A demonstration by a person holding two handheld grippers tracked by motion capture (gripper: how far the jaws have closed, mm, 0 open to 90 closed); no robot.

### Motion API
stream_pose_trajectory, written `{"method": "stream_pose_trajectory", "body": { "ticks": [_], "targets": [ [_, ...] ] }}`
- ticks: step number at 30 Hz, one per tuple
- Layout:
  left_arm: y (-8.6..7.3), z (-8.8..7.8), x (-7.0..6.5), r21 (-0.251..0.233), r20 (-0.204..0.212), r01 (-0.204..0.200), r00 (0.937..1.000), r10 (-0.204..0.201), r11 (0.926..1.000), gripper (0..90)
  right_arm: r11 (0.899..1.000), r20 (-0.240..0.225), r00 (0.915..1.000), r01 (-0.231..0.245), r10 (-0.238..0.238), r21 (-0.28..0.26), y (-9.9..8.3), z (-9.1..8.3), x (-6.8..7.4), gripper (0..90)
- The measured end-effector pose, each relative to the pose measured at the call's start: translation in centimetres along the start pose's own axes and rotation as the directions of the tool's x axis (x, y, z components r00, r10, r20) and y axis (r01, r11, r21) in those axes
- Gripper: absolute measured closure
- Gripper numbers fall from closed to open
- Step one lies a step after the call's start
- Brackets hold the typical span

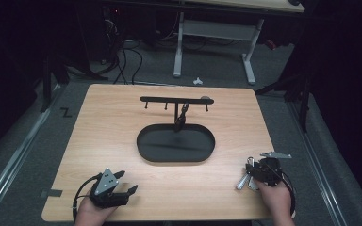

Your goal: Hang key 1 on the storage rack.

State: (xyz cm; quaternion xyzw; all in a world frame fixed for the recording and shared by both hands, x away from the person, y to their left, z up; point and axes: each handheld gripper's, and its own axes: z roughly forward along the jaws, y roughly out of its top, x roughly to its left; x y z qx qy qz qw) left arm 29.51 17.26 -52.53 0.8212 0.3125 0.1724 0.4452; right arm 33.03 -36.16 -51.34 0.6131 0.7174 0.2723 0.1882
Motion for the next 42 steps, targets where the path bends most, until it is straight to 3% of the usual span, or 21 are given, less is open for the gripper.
{"method": "stream_pose_trajectory", "body": {
  "ticks": [6, 12, 16, 17, 18, 19, 20, 21, 23, 30, 37, 42],
  "targets": [
    [0.0, -0.2, 0.1, -0.006, -0.001, 0.001, 1.0, -0.001, 1.0, 28.7, 0.997, -0.017, 0.9983, 0.057, -0.056, 0.054, 0.6, 0.0, 0.9, 72.9],
    [0.1, -0.2, 0.1, -0.008, -0.001, -0.001, 1.0, 0.001, 1.0, 28.7, 0.98, -0.015, 0.9898, 0.142, -0.142, 0.136, 1.6, 0.2, 2.1, 74.1],
    [0.1, -0.3, 0.2, -0.007, -0.002, 0.001, 1.0, -0.001, 1.0, 28.7, 0.958, -0.018, 0.9779, 0.208, -0.208, 0.2, 2.4, 0.3, 2.9, 74.3],
    [0.1, -0.2, 0.2, -0.009, -0.003, 0.001, 1.0, -0.001, 1.0, 28.6, 0.944, -0.019, 0.9715, 0.234, -0.236, 0.231, 2.8, 0.4, 3.3, 74.5],
    [0.1, -0.2, 0.2, -0.009, -0.003, 0.001, 1.0, -0.001, 1.0, 28.7, 0.944, -0.019, 0.9715, 0.234, -0.236, 0.231, 2.8, 0.4, 3.3, 74.5],
    [0.1, -0.2, 0.2, -0.009, -0.003, 0.0, 1.0, 0.0, 1.0, 28.7, 0.927, -0.028, 0.9628, 0.267, -0.269, 0.264, 3.2, 0.5, 3.6, 74.5],
    [0.1, -0.2, 0.2, -0.008, -0.003, -0.002, 1.0, 0.002, 1.0, 28.7, 0.921, -0.035, 0.9606, 0.274, -0.276, 0.278, 3.5, 0.6, 3.7, 74.5],
    [0.1, -0.2, 0.2, -0.008, -0.003, -0.002, 1.0, 0.002, 1.0, 28.7, 0.921, -0.035, 0.9606, 0.274, -0.276, 0.278, 3.5, 0.6, 3.7, 74.5],
    [0.1, -0.2, 0.2, -0.009, -0.002, -0.001, 1.0, 0.001, 1.0, 28.7, 0.906, -0.062, 0.9568, 0.289, -0.284, 0.31, 4.1, 0.9, 3.8, 74.5],
    [0.1, -0.3, 0.3, -0.011, 0.001, -0.001, 1.0, 0.001, 0.9999, 28.7, 0.904, -0.081, 0.9612, 0.276, -0.264, 0.327, 5.0, 1.3, 3.7, 74.2],
    [0.1, -0.3, 0.3, -0.012, 0.003, -0.002, 1.0, 0.002, 0.9999, 28.7, 0.913, -0.083, 0.9707, 0.24, -0.225, 0.329, 5.6, 1.7, 3.2, 69.9],
    [0.1, -0.3, 0.3, -0.012, 0.004, -0.003, 1.0, 0.003, 0.9999, 28.7, 0.918, -0.096, 0.9726, 0.232, -0.212, 0.321, 5.8, 2.1, 2.9, 69.4]
  ]
}}
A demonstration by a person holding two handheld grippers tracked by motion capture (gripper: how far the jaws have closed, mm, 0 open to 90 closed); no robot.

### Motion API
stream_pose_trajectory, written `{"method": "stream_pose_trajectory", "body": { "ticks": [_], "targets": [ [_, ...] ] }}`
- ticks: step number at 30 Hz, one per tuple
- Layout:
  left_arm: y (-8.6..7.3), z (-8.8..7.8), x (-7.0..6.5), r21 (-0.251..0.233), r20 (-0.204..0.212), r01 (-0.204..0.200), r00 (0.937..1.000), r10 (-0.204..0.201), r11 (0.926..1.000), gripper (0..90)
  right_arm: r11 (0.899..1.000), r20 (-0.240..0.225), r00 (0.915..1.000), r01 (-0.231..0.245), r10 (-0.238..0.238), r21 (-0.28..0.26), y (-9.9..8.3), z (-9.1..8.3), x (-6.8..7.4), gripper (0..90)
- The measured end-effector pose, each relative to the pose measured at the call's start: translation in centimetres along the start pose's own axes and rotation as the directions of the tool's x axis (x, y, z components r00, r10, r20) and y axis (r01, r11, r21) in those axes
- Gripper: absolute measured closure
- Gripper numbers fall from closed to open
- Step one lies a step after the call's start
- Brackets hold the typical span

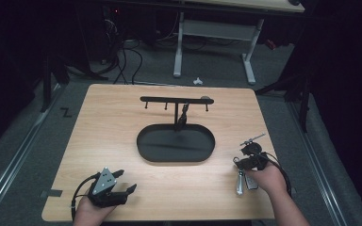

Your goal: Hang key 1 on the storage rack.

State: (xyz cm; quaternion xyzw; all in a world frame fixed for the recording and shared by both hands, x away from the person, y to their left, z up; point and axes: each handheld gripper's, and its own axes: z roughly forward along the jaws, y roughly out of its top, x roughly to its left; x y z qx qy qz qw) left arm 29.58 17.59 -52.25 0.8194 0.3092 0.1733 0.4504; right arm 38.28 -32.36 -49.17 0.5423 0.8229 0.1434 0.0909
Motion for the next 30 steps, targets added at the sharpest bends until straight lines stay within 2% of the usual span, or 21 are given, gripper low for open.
{"method": "stream_pose_trajectory", "body": {
  "ticks": [2, 3, 8, 10, 17, 19, 22, 27, 30],
  "targets": [
    [0.0, 0.0, 0.0, -0.001, -0.001, 0.002, 1.0, -0.002, 1.0, 28.7, 1.0, -0.002, 1.0, -0.006, 0.006, 0.0, 0.1, 0.2, 0.1, 70.3],
    [0.0, 0.0, 0.0, -0.001, -0.002, 0.002, 1.0, -0.002, 1.0, 28.7, 1.0, -0.002, 1.0, 0.001, -0.001, 0.009, 0.2, 0.1, 0.1, 75.3],
    [0.0, 0.0, 0.0, -0.002, -0.002, 0.002, 1.0, -0.002, 1.0, 28.8, 1.0, -0.011, 0.9998, 0.013, -0.013, 0.011, 0.1, 0.1, 0.4, 79.6],
    [0.0, 0.0, 0.0, 0.002, 0.001, 0.002, 1.0, -0.002, 1.0, 28.8, 0.999, -0.015, 0.9995, 0.027, -0.027, 0.021, 0.1, 0.1, 0.5, 85.8],
    [0.0, 0.0, 0.0, 0.0, 0.003, 0.001, 1.0, -0.001, 1.0, 28.9, 0.998, -0.017, 0.9986, 0.05, -0.049, 0.044, 0.1, -0.1, 1.0, 86.2],
    [0.0, 0.1, 0.0, -0.002, 0.005, 0.003, 1.0, -0.003, 1.0, 28.9, 0.997, -0.039, 0.9973, 0.063, -0.062, 0.033, 0.3, -0.9, 1.2, 86.2],
    [0.0, 0.1, 0.0, -0.004, 0.007, 0.004, 1.0, -0.004, 1.0, 28.8, 0.997, -0.049, 0.9964, 0.07, -0.069, 0.03, 0.4, -1.6, 1.5, 86.1],
    [0.1, 0.1, -0.1, -0.003, 0.007, -0.001, 1.0, 0.001, 1.0, 28.8, 0.994, -0.048, 0.994, 0.1, -0.098, 0.042, 0.7, -3.4, 2.1, 86.1],
    [0.1, 0.1, -0.1, -0.003, 0.007, 0.0, 1.0, 0.0, 1.0, 28.8, 0.994, -0.048, 0.9939, 0.101, -0.099, 0.038, 0.7, -4.0, 2.2, 86.1]
  ]
}}
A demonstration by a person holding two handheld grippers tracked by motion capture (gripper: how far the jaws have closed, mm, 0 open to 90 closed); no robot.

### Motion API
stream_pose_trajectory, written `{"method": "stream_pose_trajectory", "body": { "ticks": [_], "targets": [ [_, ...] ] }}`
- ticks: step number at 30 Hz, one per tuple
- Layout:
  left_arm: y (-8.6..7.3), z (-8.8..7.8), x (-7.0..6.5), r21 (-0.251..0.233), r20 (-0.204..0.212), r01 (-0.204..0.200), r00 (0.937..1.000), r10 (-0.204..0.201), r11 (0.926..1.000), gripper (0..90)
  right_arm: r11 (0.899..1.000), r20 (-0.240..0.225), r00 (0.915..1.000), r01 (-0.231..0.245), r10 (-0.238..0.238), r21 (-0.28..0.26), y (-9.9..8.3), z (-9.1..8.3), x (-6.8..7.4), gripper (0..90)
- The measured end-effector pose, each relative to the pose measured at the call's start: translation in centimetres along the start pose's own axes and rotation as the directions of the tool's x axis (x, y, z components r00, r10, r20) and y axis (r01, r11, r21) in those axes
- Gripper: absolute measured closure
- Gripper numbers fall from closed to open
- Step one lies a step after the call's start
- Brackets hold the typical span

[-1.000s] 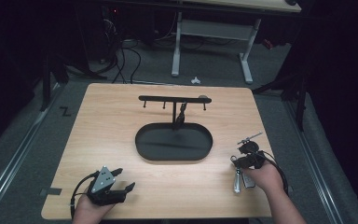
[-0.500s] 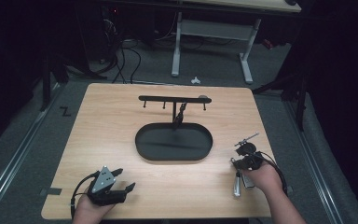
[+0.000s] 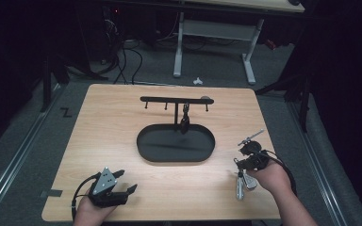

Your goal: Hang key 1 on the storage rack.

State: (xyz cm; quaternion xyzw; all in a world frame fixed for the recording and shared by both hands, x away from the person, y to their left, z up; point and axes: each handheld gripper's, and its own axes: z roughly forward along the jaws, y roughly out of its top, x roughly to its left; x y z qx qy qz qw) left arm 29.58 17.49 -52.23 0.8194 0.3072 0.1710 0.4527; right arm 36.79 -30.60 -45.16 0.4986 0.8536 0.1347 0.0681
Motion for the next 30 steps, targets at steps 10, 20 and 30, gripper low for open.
{"method": "stream_pose_trajectory", "body": {
  "ticks": [10, 20, 30],
  "targets": [
    [0.1, 0.0, -0.1, -0.015, 0.001, -0.01, 0.9999, 0.01, 0.9998, 28.9, 0.999, -0.017, 0.9998, 0.013, -0.014, -0.034, 0.7, -3.1, 0.7, 86.1],
    [0.0, -0.1, 0.0, -0.021, -0.002, -0.009, 1.0, 0.009, 0.9997, 28.8, 0.998, -0.015, 0.9995, 0.028, -0.029, -0.063, 1.7, -4.8, 1.4, 86.1],
    [0.1, 0.1, 0.0, -0.027, 0.008, -0.012, 0.9999, 0.012, 0.9996, 28.8, 0.995, -0.019, 0.9994, 0.026, -0.028, -0.092, 2.5, -6.0, 1.9, 86.2]
  ]
}}
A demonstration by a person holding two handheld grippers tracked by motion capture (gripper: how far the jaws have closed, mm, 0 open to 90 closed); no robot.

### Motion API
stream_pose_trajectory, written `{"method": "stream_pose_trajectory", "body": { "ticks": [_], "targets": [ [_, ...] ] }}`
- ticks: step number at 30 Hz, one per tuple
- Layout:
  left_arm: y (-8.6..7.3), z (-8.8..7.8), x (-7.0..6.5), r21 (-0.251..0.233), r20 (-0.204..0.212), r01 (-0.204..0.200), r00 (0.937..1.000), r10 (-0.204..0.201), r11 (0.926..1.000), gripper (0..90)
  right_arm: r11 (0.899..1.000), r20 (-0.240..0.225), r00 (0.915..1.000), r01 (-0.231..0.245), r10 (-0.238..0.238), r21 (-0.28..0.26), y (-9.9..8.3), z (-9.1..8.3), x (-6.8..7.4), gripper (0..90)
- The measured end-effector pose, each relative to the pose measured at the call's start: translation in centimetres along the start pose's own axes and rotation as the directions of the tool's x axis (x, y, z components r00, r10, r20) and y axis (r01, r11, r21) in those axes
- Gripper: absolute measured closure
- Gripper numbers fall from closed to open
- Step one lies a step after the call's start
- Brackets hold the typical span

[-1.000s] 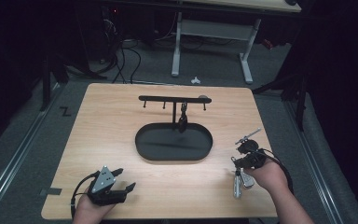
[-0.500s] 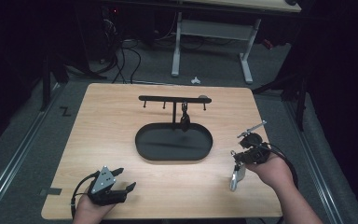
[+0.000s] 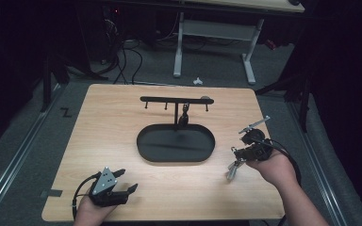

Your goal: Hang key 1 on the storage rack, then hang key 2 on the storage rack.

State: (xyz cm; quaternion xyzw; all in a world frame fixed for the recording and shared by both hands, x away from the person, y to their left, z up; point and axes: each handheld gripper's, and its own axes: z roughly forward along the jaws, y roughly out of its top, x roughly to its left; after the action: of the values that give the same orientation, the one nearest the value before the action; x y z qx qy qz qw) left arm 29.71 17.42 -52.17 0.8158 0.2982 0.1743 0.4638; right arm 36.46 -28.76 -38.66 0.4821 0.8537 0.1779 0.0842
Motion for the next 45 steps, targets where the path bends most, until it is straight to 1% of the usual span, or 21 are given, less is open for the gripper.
{"method": "stream_pose_trajectory", "body": {
  "ticks": [1, 4, 7, 11, 14, 15, 16, 17, 20, 22, 26, 28, 35, 36, 37, 39, 43, 45],
  "targets": [
    [0.0, 0.0, 0.0, -0.004, 0.001, 0.002, 1.0, -0.002, 1.0, 28.8, 1.0, -0.005, 1.0, -0.006, 0.006, -0.012, 0.3, -0.3, 0.1, 86.1],
    [0.1, 0.0, 0.1, -0.005, 0.001, 0.005, 1.0, -0.005, 1.0, 28.8, 1.0, -0.004, 1.0, -0.007, 0.007, -0.023, 0.7, -0.7, 0.2, 86.2],
    [0.1, 0.0, 0.0, -0.001, 0.002, 0.002, 1.0, -0.002, 1.0, 28.8, 1.0, -0.001, 1.0, 0.006, -0.006, -0.031, 1.3, -1.1, 0.3, 86.1],
    [0.0, 0.0, -0.1, -0.002, 0.001, 0.001, 1.0, -0.001, 1.0, 28.8, 0.998, 0.007, 0.9997, 0.024, -0.023, -0.056, 2.7, -2.1, 0.8, 86.1],
    [0.0, 0.0, -0.1, 0.001, 0.002, 0.0, 1.0, 0.0, 1.0, 28.8, 0.997, 0.005, 0.9996, 0.029, -0.028, -0.067, 3.2, -2.5, 0.9, 86.1],
    [-0.1, 0.0, 0.0, 0.0, 0.002, 0.001, 1.0, -0.001, 1.0, 28.8, 0.997, 0.01, 0.9992, 0.039, -0.038, -0.072, 3.7, -2.8, 1.2, 86.1],
    [0.0, 0.0, 0.1, 0.0, 0.003, 0.005, 1.0, -0.005, 1.0, 28.8, 0.997, 0.01, 0.9992, 0.039, -0.038, -0.072, 3.7, -2.8, 1.2, 86.1],
    [0.0, 0.0, 0.1, -0.002, 0.003, 0.004, 1.0, -0.004, 1.0, 28.8, 0.996, 0.015, 0.9989, 0.047, -0.046, -0.075, 4.2, -2.9, 1.5, 86.1],
    [0.0, 0.0, 0.1, -0.003, 0.003, 0.003, 1.0, -0.003, 1.0, 28.8, 0.995, 0.013, 0.9985, 0.055, -0.054, -0.079, 4.7, -3.1, 1.7, 86.2],
    [0.1, -0.1, -0.1, -0.003, 0.0, -0.003, 1.0, 0.003, 1.0, 28.8, 0.995, 0.007, 0.9984, 0.056, -0.056, -0.078, 5.1, -3.0, 2.0, 86.2],
    [0.1, -0.2, -0.2, 0.003, -0.003, -0.013, 0.9999, 0.013, 0.9999, 28.8, 0.996, 0.01, 0.9975, 0.07, -0.07, -0.063, 5.8, -2.7, 2.3, 86.1],
    [0.1, -0.3, -0.2, 0.002, -0.002, -0.007, 1.0, 0.007, 1.0, 28.8, 0.995, 0.012, 0.9971, 0.076, -0.075, -0.06, 6.2, -2.6, 2.5, 86.1],
    [-0.1, -0.4, -0.1, 0.008, -0.006, -0.006, 1.0, 0.006, 1.0, 28.8, 0.995, 0.019, 0.9959, 0.089, -0.088, -0.05, 7.6, -2.5, 3.0, 86.1],
    [-0.1, -0.4, -0.1, 0.003, -0.008, -0.005, 1.0, 0.005, 1.0, 28.8, 0.995, 0.014, 0.9963, 0.086, -0.085, -0.055, 7.9, -2.4, 3.1, 86.1],
    [-0.1, -0.5, -0.1, 0.003, -0.009, -0.005, 1.0, 0.005, 1.0, 28.8, 0.994, 0.016, 0.9956, 0.093, -0.092, -0.055, 8.3, -2.3, 3.1, 86.1],
    [-0.1, -0.5, -0.1, 0.004, -0.007, -0.002, 1.0, 0.002, 1.0, 28.8, 0.995, 0.016, 0.996, 0.089, -0.088, -0.054, 8.5, -2.2, 3.2, 86.1],
    [-0.1, -0.6, -0.1, 0.004, -0.007, -0.003, 1.0, 0.003, 1.0, 28.8, 0.994, 0.017, 0.9952, 0.097, -0.096, -0.052, 9.2, -1.8, 3.3, 86.1],
    [-0.1, -0.6, -0.1, 0.002, -0.007, 0.0, 1.0, 0.0, 1.0, 28.8, 0.995, 0.013, 0.9961, 0.088, -0.087, -0.054, 9.5, -1.6, 3.2, 86.1]
  ]
}}
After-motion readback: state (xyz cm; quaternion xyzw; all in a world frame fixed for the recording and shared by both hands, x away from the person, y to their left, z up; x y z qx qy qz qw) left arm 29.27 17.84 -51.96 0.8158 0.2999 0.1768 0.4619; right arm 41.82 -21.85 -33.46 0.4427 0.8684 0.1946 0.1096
